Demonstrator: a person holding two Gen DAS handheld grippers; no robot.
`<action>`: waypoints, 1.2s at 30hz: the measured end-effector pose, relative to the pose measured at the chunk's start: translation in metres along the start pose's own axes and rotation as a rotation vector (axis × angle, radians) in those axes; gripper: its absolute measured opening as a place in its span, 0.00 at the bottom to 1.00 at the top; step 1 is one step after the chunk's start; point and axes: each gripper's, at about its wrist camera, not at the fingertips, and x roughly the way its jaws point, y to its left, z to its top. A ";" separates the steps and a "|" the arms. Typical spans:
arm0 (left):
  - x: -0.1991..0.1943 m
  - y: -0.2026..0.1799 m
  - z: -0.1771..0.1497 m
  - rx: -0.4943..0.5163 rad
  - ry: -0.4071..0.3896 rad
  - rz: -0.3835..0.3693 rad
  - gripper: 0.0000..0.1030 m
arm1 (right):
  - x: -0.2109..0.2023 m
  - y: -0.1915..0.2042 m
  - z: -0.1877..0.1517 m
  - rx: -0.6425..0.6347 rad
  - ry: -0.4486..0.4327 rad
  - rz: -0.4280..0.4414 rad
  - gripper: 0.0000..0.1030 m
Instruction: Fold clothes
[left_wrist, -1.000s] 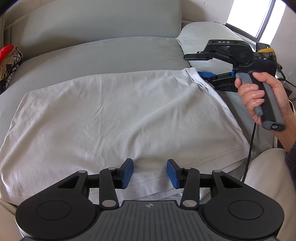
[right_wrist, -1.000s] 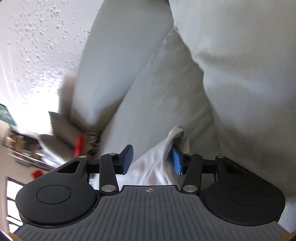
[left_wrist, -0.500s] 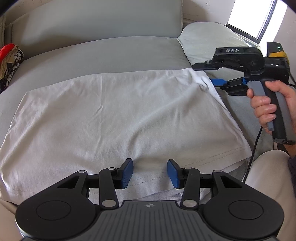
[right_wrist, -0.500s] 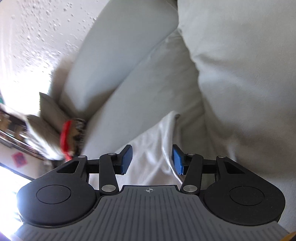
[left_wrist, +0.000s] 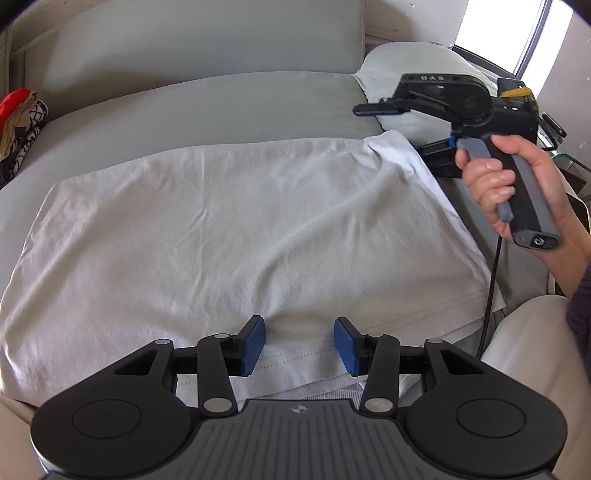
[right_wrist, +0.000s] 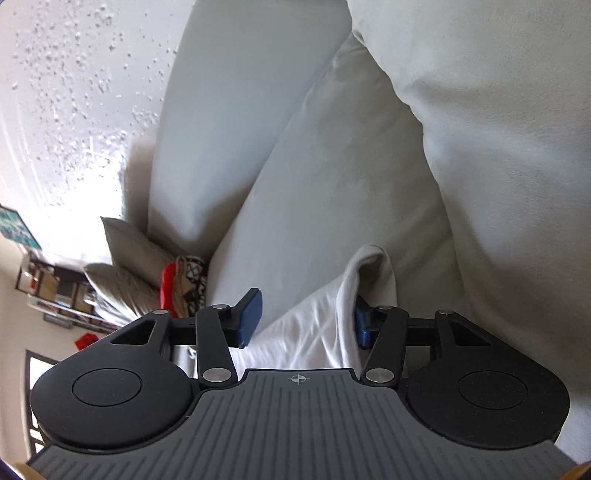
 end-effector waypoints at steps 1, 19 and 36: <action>0.000 0.000 0.000 -0.001 0.001 0.000 0.43 | 0.001 -0.002 0.001 0.017 -0.014 0.008 0.54; -0.001 0.003 -0.002 -0.017 -0.002 -0.011 0.45 | -0.010 0.008 -0.007 0.063 -0.293 -0.155 0.31; 0.001 0.005 -0.004 -0.005 -0.016 -0.017 0.46 | -0.052 0.019 -0.010 0.072 -0.361 -0.240 0.40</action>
